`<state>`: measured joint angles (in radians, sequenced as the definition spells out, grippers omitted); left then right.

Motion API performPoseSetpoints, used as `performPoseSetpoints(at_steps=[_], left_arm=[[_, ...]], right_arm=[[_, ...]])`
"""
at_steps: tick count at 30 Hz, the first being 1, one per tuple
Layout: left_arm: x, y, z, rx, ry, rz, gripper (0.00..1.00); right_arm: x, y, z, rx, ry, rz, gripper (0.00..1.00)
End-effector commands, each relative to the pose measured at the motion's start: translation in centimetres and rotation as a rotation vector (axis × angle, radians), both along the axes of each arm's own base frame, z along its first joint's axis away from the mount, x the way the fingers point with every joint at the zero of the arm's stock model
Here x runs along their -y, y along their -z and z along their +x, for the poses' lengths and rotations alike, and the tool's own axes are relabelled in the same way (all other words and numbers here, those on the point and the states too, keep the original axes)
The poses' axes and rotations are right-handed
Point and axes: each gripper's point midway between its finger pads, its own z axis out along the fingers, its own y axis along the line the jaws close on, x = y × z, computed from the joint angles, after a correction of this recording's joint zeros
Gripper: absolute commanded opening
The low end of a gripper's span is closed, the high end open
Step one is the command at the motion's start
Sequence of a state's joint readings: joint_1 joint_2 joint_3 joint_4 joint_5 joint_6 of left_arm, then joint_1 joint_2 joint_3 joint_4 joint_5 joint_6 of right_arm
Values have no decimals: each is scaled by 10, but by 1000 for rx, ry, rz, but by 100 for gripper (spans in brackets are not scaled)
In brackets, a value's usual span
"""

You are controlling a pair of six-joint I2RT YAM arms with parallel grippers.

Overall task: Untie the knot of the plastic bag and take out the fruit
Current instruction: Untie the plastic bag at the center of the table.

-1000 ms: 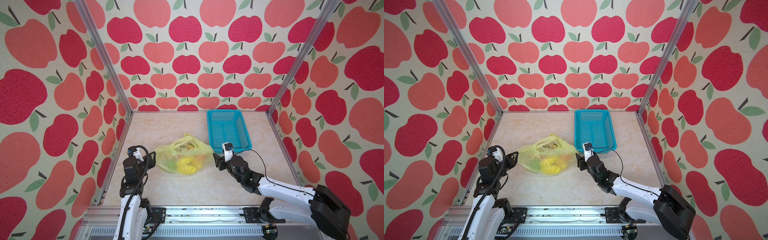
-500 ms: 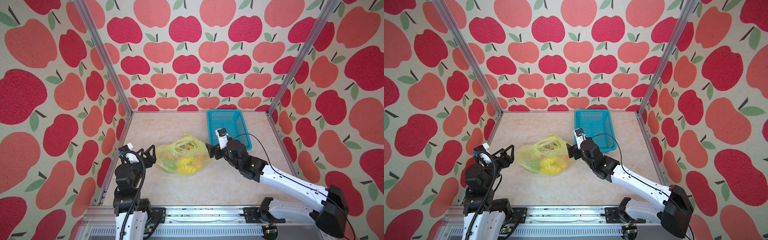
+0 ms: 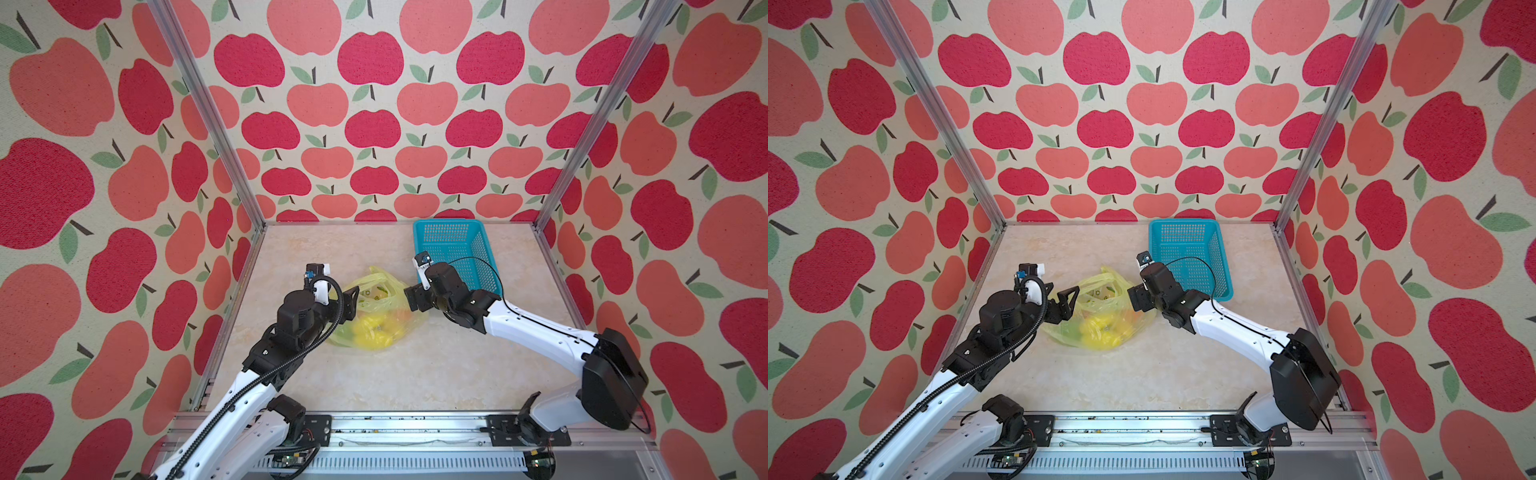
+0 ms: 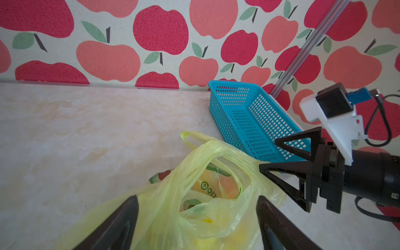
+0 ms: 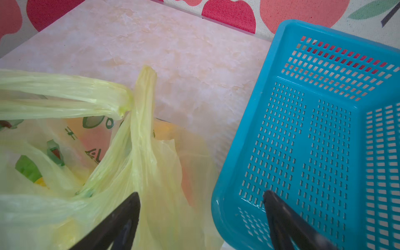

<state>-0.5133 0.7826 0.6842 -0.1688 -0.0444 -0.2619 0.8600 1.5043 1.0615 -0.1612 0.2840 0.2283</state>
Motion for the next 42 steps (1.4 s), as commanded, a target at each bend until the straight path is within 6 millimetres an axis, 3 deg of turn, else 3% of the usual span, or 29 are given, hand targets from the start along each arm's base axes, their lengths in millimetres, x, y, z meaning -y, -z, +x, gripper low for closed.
performPoseSetpoints(at_steps=[1,10,16,24,25,26,27,28,30,32,34,37,42], left_arm=[[-7,-7,18,36,-63,105,91],[17,26,45,-78,6,205,99],[30,50,55,-162,61,276,99],[36,64,59,-190,89,317,99],[37,66,59,-194,91,319,99],[37,67,60,-195,93,318,99],[38,68,60,-195,93,317,99],[38,69,61,-196,93,316,99],[38,70,62,-199,93,316,100],[36,72,64,-208,78,317,87],[30,75,67,-215,48,307,53],[20,77,71,-220,14,252,23],[2,73,76,-224,-30,124,3]], right_arm=[[-9,4,4,-49,-22,10,91],[-26,17,30,-105,-33,19,89],[-42,19,34,-128,-64,39,89],[-49,36,36,-179,-66,21,86],[-50,37,36,-182,-70,22,78],[-51,35,36,-181,-74,27,62],[-52,34,36,-181,-75,34,37],[-53,32,36,-181,-76,38,19],[-52,26,34,-167,-76,49,0],[-49,15,32,-134,-70,68,0],[-46,1,25,-92,-72,110,0],[-39,-21,8,-19,-104,188,0],[-39,-50,-33,115,-221,301,0]])
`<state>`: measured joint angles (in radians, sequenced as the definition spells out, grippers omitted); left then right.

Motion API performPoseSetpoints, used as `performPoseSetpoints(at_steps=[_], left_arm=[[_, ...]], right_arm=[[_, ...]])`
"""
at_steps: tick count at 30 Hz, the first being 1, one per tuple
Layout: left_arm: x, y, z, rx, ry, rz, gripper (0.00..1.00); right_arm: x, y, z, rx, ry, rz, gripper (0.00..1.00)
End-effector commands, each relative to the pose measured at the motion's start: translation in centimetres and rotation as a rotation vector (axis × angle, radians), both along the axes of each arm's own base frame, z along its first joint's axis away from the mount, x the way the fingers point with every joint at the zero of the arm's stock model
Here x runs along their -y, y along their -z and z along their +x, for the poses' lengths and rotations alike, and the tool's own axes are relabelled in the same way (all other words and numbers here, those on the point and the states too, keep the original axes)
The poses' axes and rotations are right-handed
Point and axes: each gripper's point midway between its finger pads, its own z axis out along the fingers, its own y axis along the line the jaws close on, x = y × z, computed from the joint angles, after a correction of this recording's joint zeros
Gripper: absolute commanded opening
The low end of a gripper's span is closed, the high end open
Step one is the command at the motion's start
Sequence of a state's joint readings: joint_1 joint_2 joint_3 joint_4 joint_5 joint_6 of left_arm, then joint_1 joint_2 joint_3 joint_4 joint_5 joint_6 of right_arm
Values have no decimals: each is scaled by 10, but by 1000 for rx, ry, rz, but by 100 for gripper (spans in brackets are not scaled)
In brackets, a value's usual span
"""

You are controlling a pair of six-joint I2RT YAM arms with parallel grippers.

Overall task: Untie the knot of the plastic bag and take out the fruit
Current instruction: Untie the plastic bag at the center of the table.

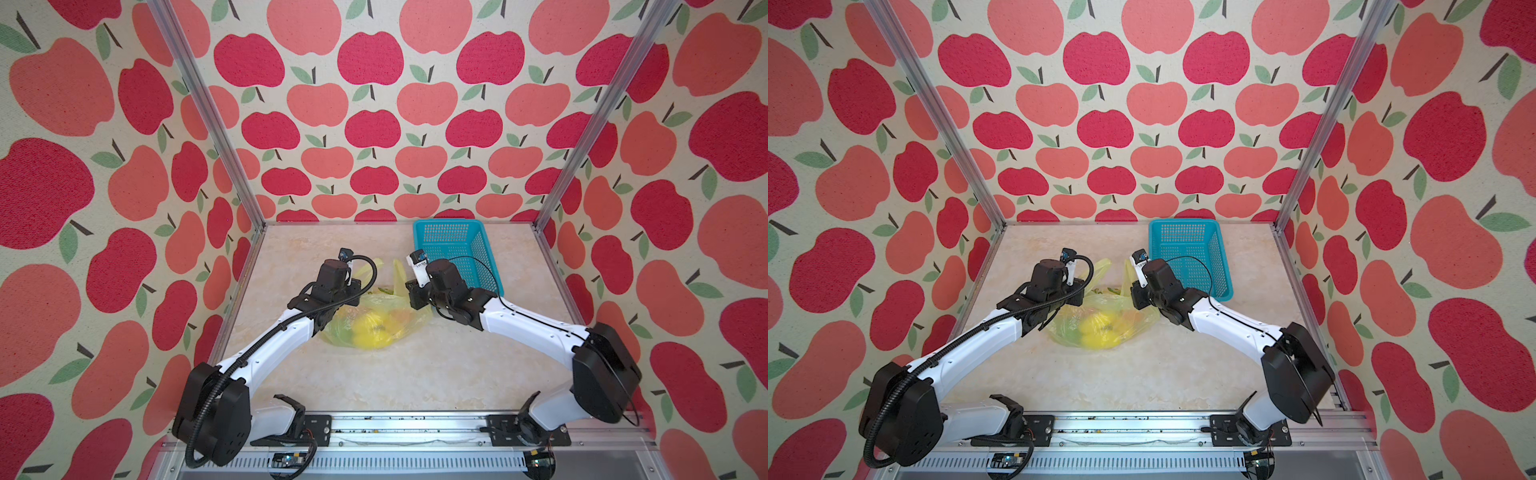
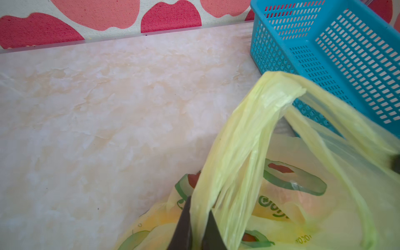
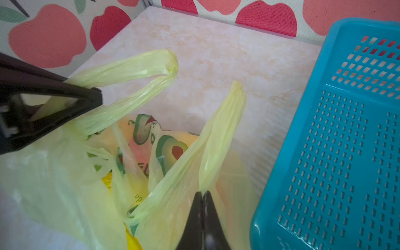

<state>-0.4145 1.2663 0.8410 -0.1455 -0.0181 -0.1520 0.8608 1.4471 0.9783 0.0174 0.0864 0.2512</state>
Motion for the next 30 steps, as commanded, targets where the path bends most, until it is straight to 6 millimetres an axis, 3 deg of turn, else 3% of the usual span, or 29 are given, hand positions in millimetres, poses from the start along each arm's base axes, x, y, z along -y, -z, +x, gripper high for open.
performPoseSetpoints(at_steps=[1,4,8,13,18,24,30], left_arm=[[-5,-11,1,26,-25,-105,1],[-11,-23,0,60,-47,-136,0],[-10,-38,-6,102,-34,-176,0],[-7,-53,-16,151,4,-205,0],[-3,-58,-22,175,25,-203,0],[-4,-61,-25,187,26,-198,0],[-7,-60,-27,191,15,-188,0]], right_arm=[[-10,-34,-21,141,-75,113,0],[-7,-40,-36,200,-95,131,5],[3,-43,-37,232,-63,145,17],[7,-43,-30,216,-31,85,58],[4,-46,-16,177,22,13,83],[7,-35,23,98,154,-57,89],[-5,-24,48,-59,137,-3,87]])
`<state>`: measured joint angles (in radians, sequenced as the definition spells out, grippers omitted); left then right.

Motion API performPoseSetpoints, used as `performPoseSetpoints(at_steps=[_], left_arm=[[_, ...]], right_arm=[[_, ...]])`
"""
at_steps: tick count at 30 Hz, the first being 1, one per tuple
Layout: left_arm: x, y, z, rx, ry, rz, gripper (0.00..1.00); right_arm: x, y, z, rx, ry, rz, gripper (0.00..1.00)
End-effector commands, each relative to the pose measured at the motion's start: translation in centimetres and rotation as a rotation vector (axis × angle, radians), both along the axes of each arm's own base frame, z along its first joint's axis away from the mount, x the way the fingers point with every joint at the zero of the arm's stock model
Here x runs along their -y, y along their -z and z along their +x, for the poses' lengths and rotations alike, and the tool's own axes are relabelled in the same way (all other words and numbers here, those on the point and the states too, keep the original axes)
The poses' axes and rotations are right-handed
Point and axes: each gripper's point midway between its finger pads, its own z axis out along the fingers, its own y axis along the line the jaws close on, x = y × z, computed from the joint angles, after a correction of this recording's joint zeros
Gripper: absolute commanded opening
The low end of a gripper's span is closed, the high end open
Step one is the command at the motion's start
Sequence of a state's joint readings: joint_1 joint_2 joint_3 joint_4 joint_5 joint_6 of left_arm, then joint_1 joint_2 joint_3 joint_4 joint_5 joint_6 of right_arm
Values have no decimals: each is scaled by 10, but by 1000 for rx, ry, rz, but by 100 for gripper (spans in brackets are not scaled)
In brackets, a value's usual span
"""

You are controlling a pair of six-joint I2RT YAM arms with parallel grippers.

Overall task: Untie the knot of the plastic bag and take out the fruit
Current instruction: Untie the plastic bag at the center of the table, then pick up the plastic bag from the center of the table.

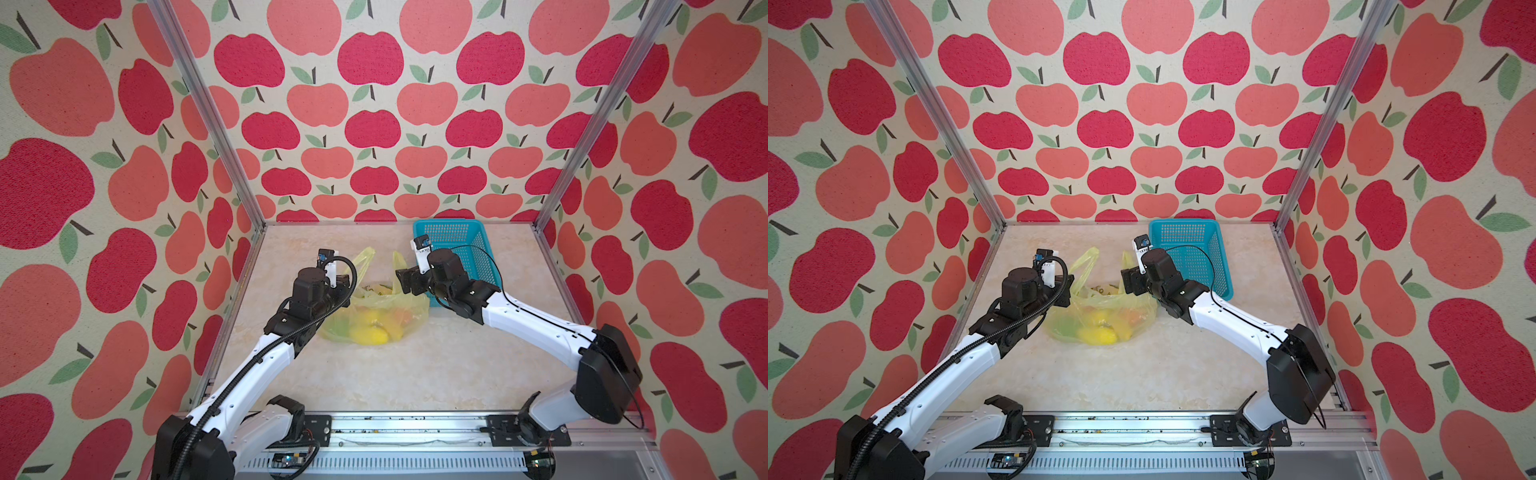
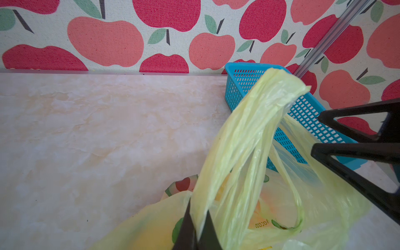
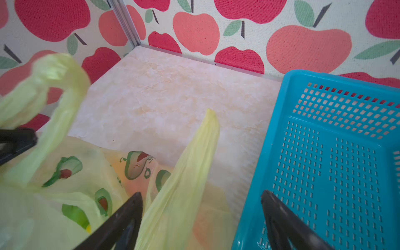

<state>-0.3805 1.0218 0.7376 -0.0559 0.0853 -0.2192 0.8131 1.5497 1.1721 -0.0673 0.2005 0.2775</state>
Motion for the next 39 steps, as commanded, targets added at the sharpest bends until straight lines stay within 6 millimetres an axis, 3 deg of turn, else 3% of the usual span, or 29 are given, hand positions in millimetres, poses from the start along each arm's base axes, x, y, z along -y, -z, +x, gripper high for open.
performPoseSetpoints(at_steps=[1,6,7,9,11,12,13,15,20,22,24,27,31,33,39], left_arm=[[-2,-3,-2,22,-8,5,0],[-3,-5,-2,26,-13,7,0],[-4,-5,-3,27,-13,6,0],[-4,-6,-2,26,-14,7,0],[-3,-8,-2,25,-9,7,10],[-1,-11,-2,26,1,8,22],[-1,-14,-1,22,6,12,38],[0,-20,1,11,10,22,57],[9,-37,11,11,44,24,86],[14,-33,20,-17,55,35,95],[20,-34,26,-32,71,40,100],[27,-32,35,-59,86,46,99],[31,-26,41,-92,95,59,82],[32,-24,40,-95,99,58,80],[44,-30,29,-75,175,21,100]], right_arm=[[-14,5,0,-103,-27,20,87],[-24,16,15,-173,-23,35,77],[-26,16,16,-178,-27,46,68],[-30,11,18,-172,-36,62,36],[-34,4,17,-163,-54,85,11],[-35,-1,16,-154,-67,101,2],[-37,-7,13,-140,-84,115,0],[-38,-15,7,-109,-104,123,0],[-38,-34,-10,-27,-140,142,0],[-36,-41,-16,-9,-146,143,0],[-35,-45,-23,4,-158,140,0],[-33,-52,-31,29,-163,138,0],[-25,-59,-37,56,-153,147,0],[-20,-61,-38,65,-143,147,0],[-16,-63,-39,73,-135,150,0]])
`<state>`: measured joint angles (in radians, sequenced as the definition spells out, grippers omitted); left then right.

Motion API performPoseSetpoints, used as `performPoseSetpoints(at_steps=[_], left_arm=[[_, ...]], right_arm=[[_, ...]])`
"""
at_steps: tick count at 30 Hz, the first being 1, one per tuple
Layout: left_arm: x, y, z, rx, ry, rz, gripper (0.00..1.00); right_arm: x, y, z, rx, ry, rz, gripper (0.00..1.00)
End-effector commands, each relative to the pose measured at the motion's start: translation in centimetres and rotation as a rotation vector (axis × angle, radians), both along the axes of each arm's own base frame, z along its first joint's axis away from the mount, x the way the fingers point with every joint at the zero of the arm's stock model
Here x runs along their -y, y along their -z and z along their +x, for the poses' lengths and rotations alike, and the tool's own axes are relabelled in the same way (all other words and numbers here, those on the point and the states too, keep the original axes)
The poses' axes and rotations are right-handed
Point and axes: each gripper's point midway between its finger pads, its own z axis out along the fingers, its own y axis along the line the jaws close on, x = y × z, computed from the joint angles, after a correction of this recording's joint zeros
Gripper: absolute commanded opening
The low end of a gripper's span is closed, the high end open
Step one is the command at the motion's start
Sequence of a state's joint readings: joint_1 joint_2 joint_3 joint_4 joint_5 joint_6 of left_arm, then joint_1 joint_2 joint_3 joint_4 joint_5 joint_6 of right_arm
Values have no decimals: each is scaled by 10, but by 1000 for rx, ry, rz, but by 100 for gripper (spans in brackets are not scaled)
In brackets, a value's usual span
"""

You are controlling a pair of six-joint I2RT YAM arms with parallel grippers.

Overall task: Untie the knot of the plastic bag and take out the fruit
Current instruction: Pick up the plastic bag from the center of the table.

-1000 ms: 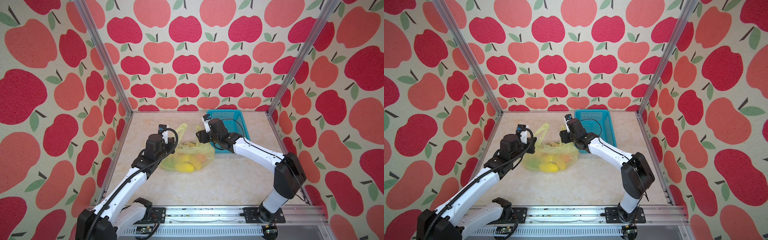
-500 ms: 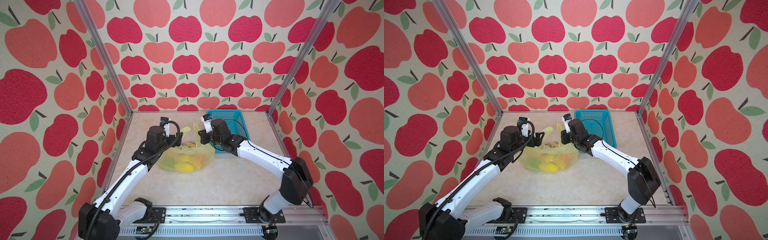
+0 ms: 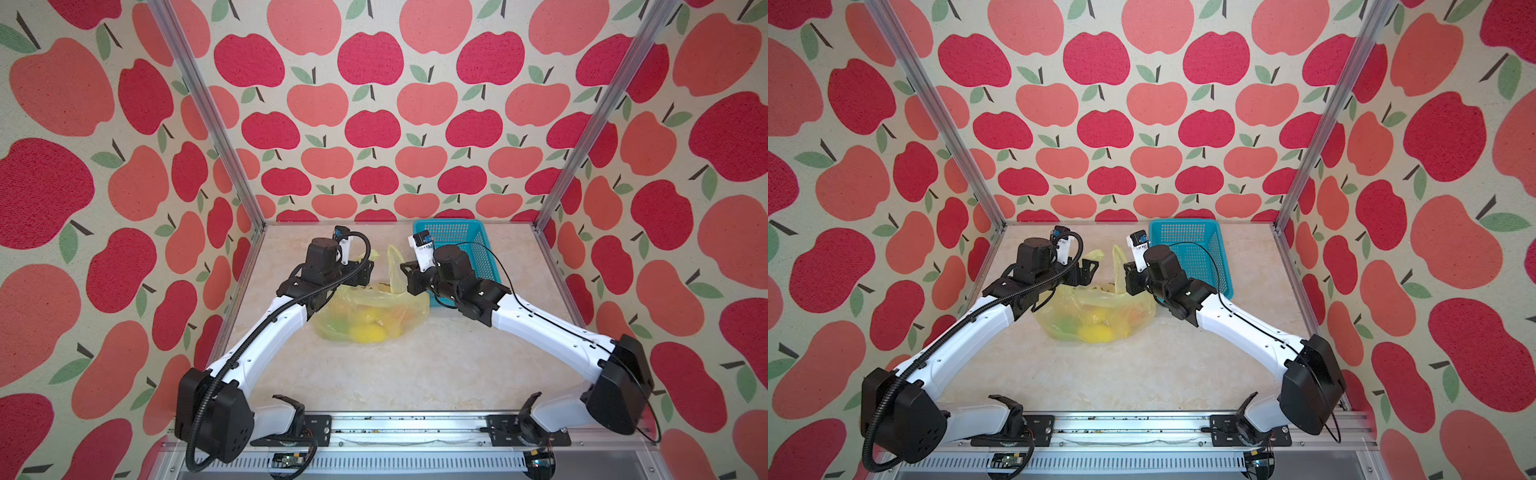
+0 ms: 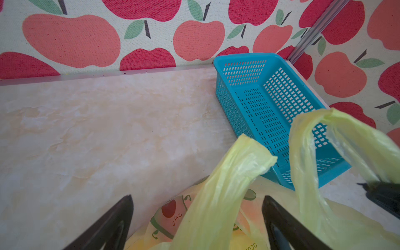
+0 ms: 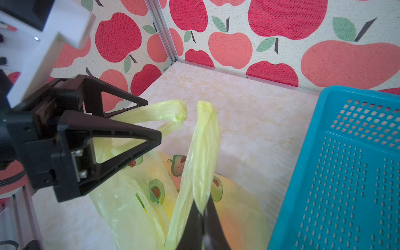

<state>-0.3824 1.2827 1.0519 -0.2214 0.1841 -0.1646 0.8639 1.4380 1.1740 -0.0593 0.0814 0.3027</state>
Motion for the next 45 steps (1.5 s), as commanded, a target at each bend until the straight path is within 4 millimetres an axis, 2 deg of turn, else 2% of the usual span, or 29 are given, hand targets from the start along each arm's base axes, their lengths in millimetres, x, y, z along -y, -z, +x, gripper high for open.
performPoseSetpoints(at_steps=[1,6,10,11,12,13,14,15,16,17,21,27,32,36,38,40,42,45], left_arm=[[9,-12,-11,21,61,-25,99],[16,-8,-19,-2,110,-41,99],[12,4,-11,-33,83,-21,100],[10,8,-8,-43,74,-15,96],[8,12,-5,-55,62,-11,87],[5,14,0,-63,49,-8,71],[3,15,4,-68,37,-8,52],[0,15,9,-68,24,-14,27],[-3,13,15,-62,10,-21,8],[-10,10,23,-54,-21,-24,0],[-32,-19,54,-23,-107,-54,0],[-72,-100,89,125,-234,-124,0],[-100,-156,105,208,-286,-216,0],[-105,-185,107,256,-243,-296,0],[-107,-192,106,292,-237,-302,0],[-107,-189,103,312,-226,-310,0],[-100,-176,97,322,-189,-318,0],[-93,-140,85,306,-180,-329,0]], right_arm=[[5,-10,1,45,15,8,0],[6,-11,3,45,21,10,0],[7,-13,1,46,18,20,0],[7,-13,1,48,17,21,0],[7,-13,1,48,17,22,0],[9,-13,1,51,23,21,0],[9,-13,1,53,26,21,0],[11,-13,2,56,31,22,0],[11,-13,3,60,36,25,0],[13,-14,4,65,44,28,0],[17,-31,18,104,75,78,0],[30,-72,63,172,153,150,0],[31,-107,97,259,193,196,0],[27,-126,120,262,150,263,0],[31,-134,129,299,151,301,0],[35,-139,132,363,157,333,0],[34,-132,129,402,137,353,0],[30,-103,119,385,94,403,0]])
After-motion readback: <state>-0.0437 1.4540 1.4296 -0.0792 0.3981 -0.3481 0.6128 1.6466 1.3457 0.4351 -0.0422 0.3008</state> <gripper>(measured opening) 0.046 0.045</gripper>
